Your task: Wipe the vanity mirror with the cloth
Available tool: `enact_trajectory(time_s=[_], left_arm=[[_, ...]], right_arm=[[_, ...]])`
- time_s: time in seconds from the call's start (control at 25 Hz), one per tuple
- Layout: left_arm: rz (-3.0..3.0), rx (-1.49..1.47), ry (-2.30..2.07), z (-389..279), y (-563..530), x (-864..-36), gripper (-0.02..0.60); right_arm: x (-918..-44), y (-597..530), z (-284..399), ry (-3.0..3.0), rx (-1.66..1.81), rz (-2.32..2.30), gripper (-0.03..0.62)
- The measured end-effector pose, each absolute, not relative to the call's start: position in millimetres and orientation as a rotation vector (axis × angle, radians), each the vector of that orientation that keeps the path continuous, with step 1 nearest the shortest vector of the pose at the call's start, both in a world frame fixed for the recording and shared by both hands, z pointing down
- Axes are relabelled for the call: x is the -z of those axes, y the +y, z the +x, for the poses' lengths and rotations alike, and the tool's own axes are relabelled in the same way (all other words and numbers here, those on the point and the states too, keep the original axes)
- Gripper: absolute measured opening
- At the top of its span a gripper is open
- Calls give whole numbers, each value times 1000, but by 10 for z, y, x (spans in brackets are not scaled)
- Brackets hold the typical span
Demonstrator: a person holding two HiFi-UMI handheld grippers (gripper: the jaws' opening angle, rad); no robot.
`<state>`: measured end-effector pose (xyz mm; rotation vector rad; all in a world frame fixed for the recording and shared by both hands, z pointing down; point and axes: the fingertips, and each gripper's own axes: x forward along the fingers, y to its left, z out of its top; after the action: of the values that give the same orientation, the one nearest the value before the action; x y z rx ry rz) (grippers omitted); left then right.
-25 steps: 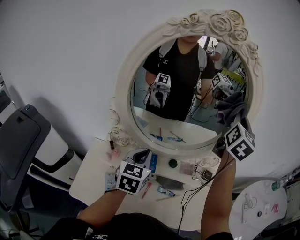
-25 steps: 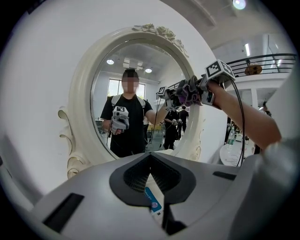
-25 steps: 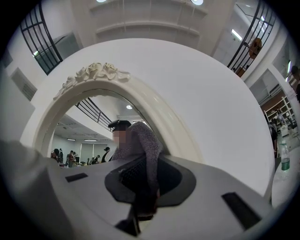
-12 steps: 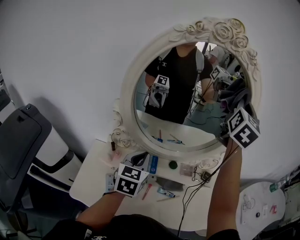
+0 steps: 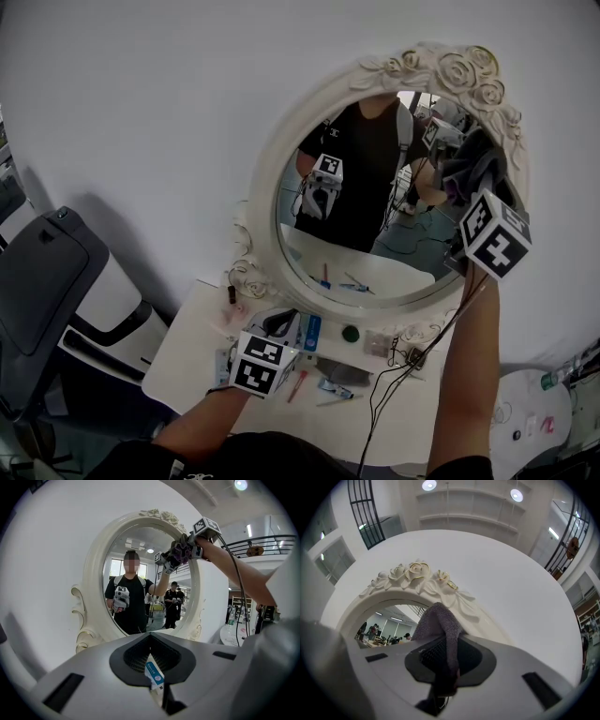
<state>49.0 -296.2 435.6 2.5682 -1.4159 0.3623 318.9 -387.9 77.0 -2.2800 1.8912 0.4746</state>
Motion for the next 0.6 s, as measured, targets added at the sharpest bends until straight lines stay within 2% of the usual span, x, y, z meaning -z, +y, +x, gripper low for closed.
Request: enact_trajectory(time_s=[0.16, 0.6], left_arm=[[2563, -366, -1423, 475, -2974, -4367, 6], [2569, -369, -1431, 495, -2993, -4363, 6]], right_arm=[[-632, -3898, 3007, 1919, -588, -2293, 41], [-433, -3952, 2684, 2056, -603, -2201, 41]])
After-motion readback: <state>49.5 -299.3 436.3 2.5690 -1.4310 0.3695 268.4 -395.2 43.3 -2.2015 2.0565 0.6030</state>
